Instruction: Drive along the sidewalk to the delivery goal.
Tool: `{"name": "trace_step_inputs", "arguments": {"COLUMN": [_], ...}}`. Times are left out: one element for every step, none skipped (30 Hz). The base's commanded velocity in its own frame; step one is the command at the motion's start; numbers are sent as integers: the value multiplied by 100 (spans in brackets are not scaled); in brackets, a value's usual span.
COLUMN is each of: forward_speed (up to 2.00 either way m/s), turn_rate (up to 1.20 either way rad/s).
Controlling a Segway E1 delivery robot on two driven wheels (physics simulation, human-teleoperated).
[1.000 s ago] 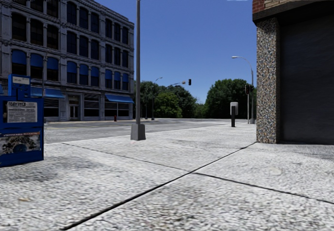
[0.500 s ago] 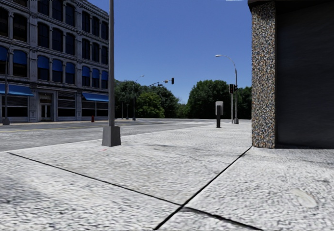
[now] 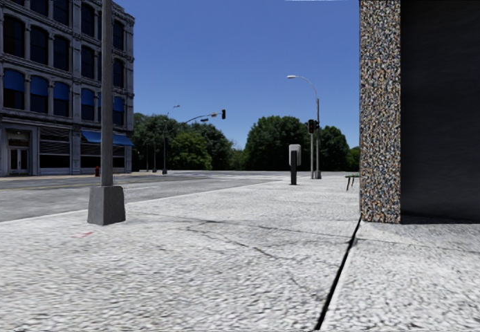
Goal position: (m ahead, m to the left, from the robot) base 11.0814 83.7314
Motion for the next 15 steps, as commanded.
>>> {"name": "trace_step_inputs", "arguments": {"forward_speed": [200,200,200,200,200,200,200,200,200,200,200,200,200,200,200], "turn_rate": [-32,-32,-32,-32,-32,-32,-32,-32,-32,-32,-32,-32,-32,-32,-32]}}
